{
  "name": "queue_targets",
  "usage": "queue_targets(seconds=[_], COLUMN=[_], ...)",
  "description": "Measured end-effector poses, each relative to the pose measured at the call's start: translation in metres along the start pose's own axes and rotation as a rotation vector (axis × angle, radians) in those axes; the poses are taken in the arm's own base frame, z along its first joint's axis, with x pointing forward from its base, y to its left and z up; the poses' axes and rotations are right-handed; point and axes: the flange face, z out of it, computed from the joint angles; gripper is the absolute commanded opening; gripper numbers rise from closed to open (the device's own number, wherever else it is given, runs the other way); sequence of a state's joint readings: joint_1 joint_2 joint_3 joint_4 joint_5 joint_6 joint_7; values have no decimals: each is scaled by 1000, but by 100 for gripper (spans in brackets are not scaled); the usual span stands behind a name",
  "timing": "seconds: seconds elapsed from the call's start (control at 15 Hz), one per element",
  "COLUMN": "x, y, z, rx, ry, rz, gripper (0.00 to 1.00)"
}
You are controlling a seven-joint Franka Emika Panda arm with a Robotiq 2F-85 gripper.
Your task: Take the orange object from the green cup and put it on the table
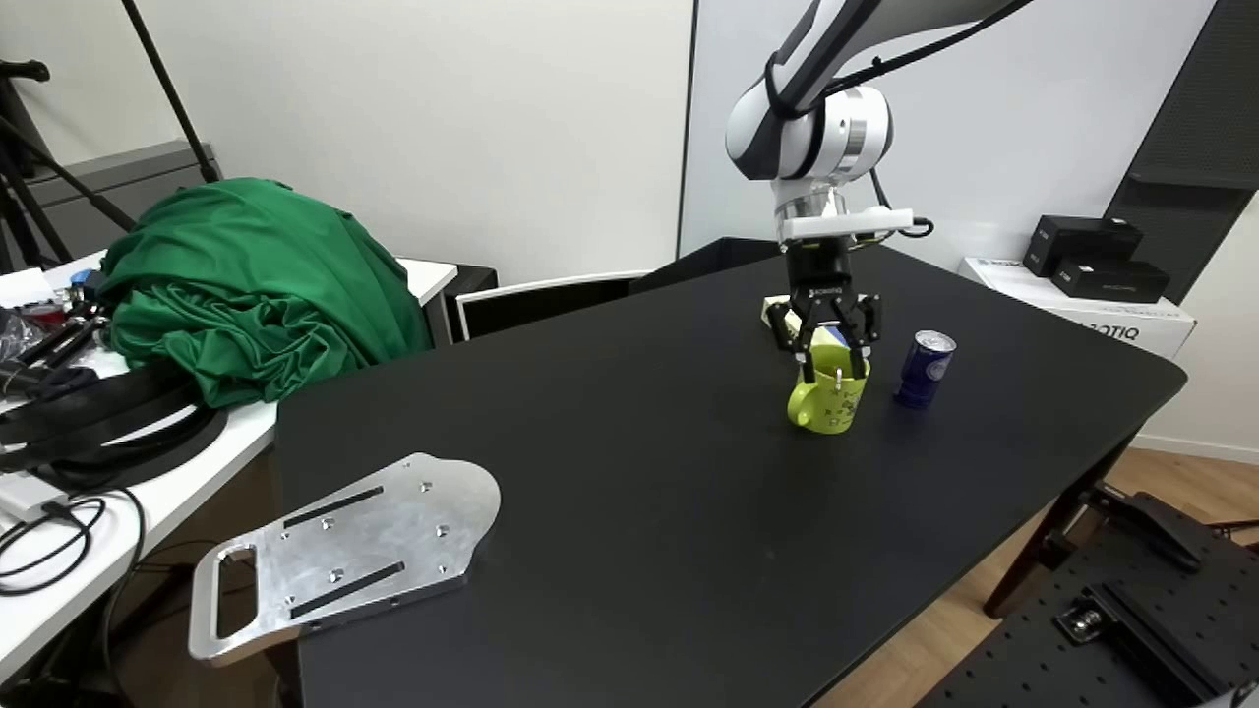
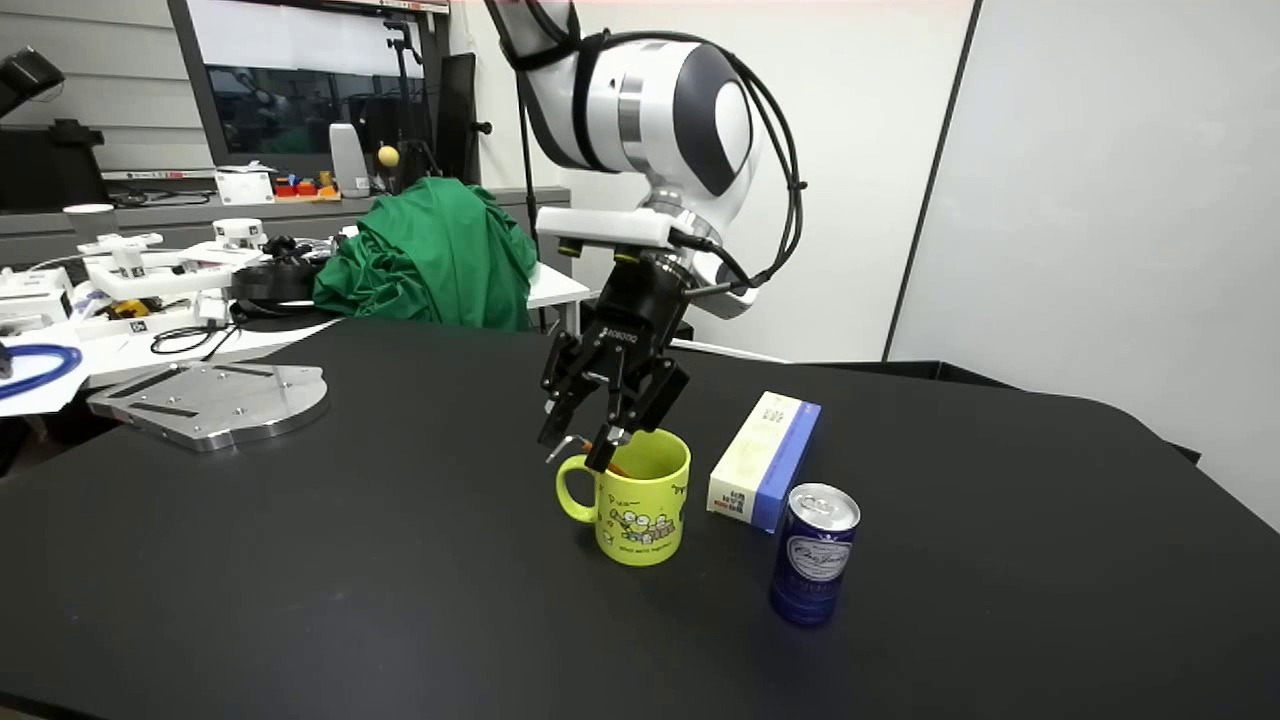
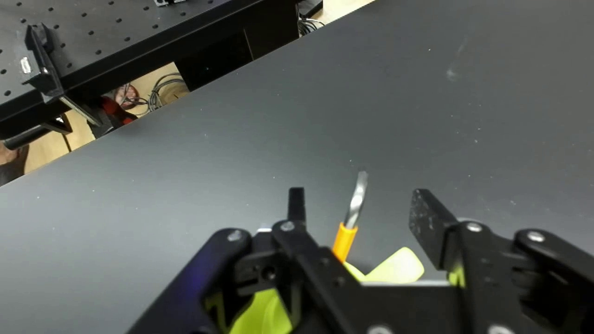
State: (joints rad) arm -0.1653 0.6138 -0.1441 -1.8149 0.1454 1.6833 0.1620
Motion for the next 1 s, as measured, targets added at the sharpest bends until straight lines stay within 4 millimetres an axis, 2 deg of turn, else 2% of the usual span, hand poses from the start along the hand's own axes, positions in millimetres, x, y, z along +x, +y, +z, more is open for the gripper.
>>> queue_targets(seconds=[0.27, 0.33, 0.6, 1.0], x=[2, 2, 0, -13], y=[0, -1, -3, -23], z=[1, 2, -5, -33], rx=[5, 7, 13, 29], ry=[-8, -9, -19, -32], rz=[4, 4, 1, -35], gripper=[5, 1, 2, 2])
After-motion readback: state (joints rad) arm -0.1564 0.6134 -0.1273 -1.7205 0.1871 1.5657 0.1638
